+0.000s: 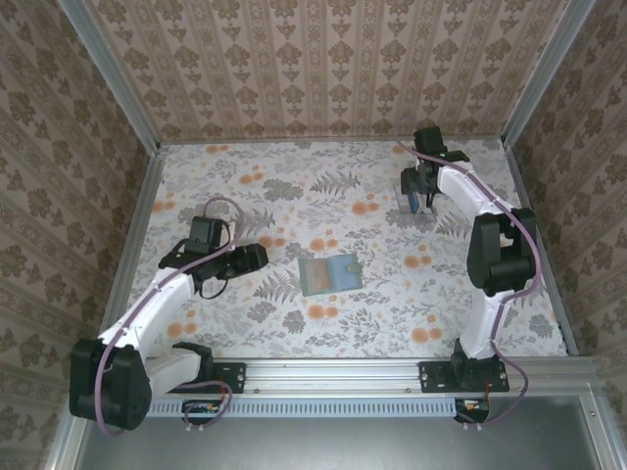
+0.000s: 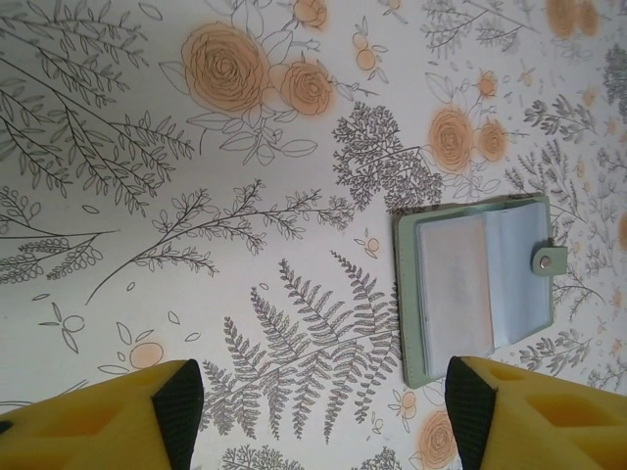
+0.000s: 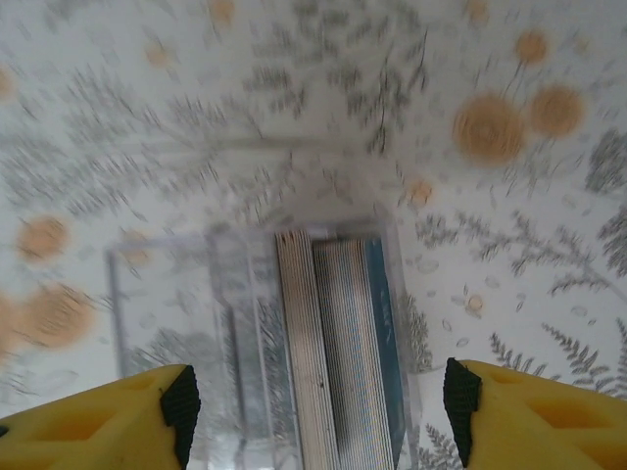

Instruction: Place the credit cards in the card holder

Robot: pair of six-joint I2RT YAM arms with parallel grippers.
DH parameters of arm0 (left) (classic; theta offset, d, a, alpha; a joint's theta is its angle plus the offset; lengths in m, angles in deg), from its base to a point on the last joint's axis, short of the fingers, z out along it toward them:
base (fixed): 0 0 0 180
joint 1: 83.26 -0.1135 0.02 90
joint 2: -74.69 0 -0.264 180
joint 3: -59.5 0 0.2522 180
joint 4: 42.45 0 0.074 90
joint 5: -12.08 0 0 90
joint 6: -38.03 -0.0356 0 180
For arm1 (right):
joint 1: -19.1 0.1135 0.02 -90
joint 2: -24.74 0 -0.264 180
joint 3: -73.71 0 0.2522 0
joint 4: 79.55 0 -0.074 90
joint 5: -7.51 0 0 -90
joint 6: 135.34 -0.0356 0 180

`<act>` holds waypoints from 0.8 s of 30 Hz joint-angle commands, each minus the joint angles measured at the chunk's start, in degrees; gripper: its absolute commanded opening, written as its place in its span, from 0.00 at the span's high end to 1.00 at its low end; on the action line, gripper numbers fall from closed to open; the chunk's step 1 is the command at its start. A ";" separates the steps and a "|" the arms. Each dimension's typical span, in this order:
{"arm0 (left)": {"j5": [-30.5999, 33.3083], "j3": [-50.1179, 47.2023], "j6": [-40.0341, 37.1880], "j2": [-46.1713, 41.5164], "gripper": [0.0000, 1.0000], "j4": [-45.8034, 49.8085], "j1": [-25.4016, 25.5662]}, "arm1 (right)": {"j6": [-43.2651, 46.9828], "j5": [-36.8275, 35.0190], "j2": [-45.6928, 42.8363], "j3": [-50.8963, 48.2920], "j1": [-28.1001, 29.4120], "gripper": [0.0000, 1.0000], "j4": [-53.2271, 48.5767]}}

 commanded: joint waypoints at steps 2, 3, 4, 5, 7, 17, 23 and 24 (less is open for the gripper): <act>1.37 -1.54 -1.84 -1.66 0.30 2.96 -0.67 | 2.60 0.55 2.91 2.80 0.09 0.29 -5.30; 1.37 -1.81 -1.69 -1.71 0.30 2.77 -0.62 | 2.57 0.40 3.41 2.69 0.09 0.29 -5.00; 1.22 -2.09 -1.52 -1.81 0.30 2.49 -0.62 | 2.08 -0.93 4.07 2.81 0.09 0.29 -5.07; 1.07 -2.26 -1.38 -1.65 0.30 2.24 -0.68 | 2.00 -1.94 4.56 3.02 0.09 0.29 -5.17; 0.85 -2.06 -1.39 -1.42 0.30 2.21 -0.72 | 1.58 -5.64 4.95 2.94 0.11 0.30 -5.10; 1.07 -2.05 -1.26 -1.28 0.30 1.74 -0.80 | 3.51 -17.87 1.53 -0.33 0.35 0.35 -0.33; 0.84 -2.23 -1.11 -1.25 0.30 1.34 -0.80 | 5.66 -20.85 -2.47 -4.03 1.04 0.46 4.39; 0.69 -2.31 -1.00 -1.19 0.30 1.08 -0.80 | 5.85 -20.73 -3.02 -4.55 1.05 0.49 5.06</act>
